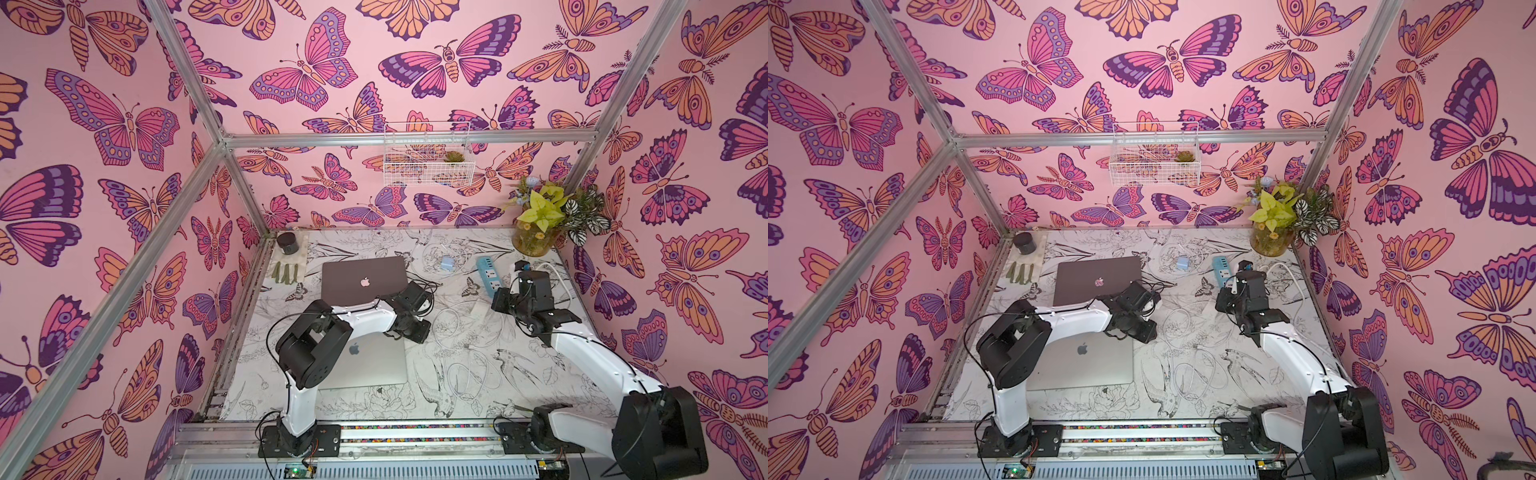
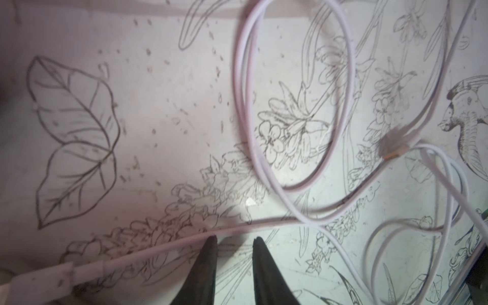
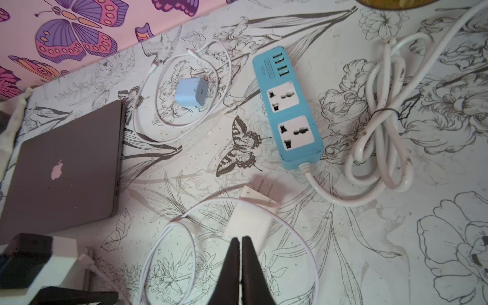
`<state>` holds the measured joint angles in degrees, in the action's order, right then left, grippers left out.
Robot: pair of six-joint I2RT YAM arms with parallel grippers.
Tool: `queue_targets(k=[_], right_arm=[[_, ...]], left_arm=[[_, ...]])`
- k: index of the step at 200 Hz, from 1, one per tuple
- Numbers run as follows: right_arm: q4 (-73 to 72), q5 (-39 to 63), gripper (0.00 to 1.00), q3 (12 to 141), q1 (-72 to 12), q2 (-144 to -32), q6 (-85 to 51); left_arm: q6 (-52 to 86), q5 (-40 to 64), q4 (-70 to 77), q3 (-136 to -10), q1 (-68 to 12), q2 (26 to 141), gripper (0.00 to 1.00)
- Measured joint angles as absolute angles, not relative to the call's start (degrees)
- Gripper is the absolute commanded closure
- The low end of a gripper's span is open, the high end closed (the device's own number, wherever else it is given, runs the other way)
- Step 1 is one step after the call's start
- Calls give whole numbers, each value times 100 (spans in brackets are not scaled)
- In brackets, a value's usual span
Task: Unplug the laptop charger
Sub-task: Move the charging cable to the center of the board, then reset both arms
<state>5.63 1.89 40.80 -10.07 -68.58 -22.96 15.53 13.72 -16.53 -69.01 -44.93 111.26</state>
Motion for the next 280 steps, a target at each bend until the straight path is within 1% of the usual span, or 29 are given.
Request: queue_targets(k=[19, 74, 80, 87, 94, 104, 113, 118, 125, 131, 136, 145, 151, 163, 174, 181, 190, 205, 231, 258, 280], right_arm=[[381, 115, 87, 4077, -1105, -6882, -2322], [-5, -220, 86, 3898, -1179, -6875, -2265], [-32, -263, 83, 3896, -1179, -6877, -2246], [-69, -314, 78, 3907, -1179, -6884, -2224], [-71, -364, 74, 3951, -1179, -6904, -2193], [-62, -449, 70, 4069, -1179, -6982, -2134], [-62, -534, 63, 4187, -1179, -7050, -2095], [-67, -593, 59, 4257, -1179, -7076, -2051], [-93, -668, 51, 4300, -1179, -7078, -1981], [-139, -733, 40, 4309, -1179, -7059, -1903], [-167, -799, 36, 4305, -1179, -7026, -1826], [-222, -915, 33, 4263, -1179, -6943, -1704], [-261, -1020, 28, 4211, -1179, -6864, -1621], [-329, -1299, 27, 4032, -1184, -6637, -1463], [-445, -1621, 21, 3795, -1184, -6410, -1341], [-548, -1804, 19, 3603, -1184, -6272, -1271], [-701, -2016, 13, 3299, -1184, -6097, -1168], [-1070, -2318, 8, 2718, -1184, -5867, -1024], [-1566, -2709, 7, 2005, -1184, -5966, -825], [-2276, -2998, 7, 1992, -1184, -6873, -578], [-2974, -3111, 5, 2023, -1181, -7596, -290]], left_arm=[[1487, 1374, -1553, -7146, -4493, 11332, 72], [1125, 1640, -794, -7540, -4464, 11808, 72], [1074, 1673, -757, -7583, -4449, 11837, 72], [1033, 1710, -720, -7618, -4412, 11845, 71], [1007, 1739, -692, -7631, -4366, 11832, 68], [996, 1778, -659, -7625, -4274, 11758, 64], [1000, 1802, -611, -7572, -4169, 11631, 59], [1024, 1813, -580, -7509, -4099, 11515, 55], [1048, 1826, -532, -7356, -3990, 11284, 51], [1085, 1826, -471, -7153, -3861, 10971, 48], [1142, 1822, -419, -6982, -3763, 10720, 44], [1177, 1776, -346, -6667, -3559, 10165, 37], [1232, 1653, -239, -6429, -3415, 9780, 32], [1313, 1278, -5, -5854, -3094, 8842, 19], [1273, 661, 279, -5262, -2794, 7900, 6], [1232, 204, 451, -4901, -2661, 7382, 1], [1157, -416, 648, -4438, -2545, 6781, 0], [923, -1350, 941, -3684, -2366, 6023, 0], [685, -2445, 1208, -2587, -1706, 5419, 0], [648, -2912, 1767, -1848, -902, 5524, 0], [676, -2740, 2657, -1448, -438, 6344, 0]])
